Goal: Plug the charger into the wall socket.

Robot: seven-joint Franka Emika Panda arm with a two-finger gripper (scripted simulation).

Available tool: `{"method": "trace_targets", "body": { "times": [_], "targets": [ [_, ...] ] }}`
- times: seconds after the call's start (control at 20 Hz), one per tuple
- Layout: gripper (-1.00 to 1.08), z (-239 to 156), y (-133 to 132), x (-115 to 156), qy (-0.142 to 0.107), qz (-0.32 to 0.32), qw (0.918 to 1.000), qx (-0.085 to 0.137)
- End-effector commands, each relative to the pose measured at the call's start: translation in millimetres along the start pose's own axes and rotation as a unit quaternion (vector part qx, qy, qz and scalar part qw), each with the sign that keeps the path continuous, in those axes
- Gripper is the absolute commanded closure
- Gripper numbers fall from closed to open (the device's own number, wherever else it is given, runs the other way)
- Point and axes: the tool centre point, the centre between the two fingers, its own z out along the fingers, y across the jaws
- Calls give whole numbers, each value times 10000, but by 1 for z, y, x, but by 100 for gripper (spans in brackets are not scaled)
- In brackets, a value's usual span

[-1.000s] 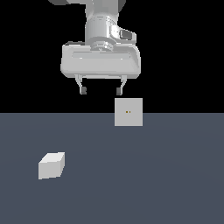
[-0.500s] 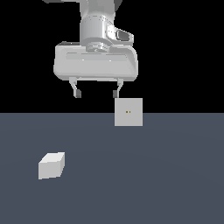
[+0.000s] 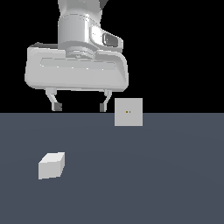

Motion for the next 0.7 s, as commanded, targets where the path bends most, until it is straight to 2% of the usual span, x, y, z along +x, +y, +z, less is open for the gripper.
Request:
{"method": "trace_targets", "body": {
  "times": [0.0,0.35,0.65],
  "targets": [
    [-92,11,-10,-12,57,-127,9999,-1],
    [-92,34,-30,-35,175,-386,9991,-6],
    [-92,45,-37,-44,226,-496,9985,-11]
  ]
}}
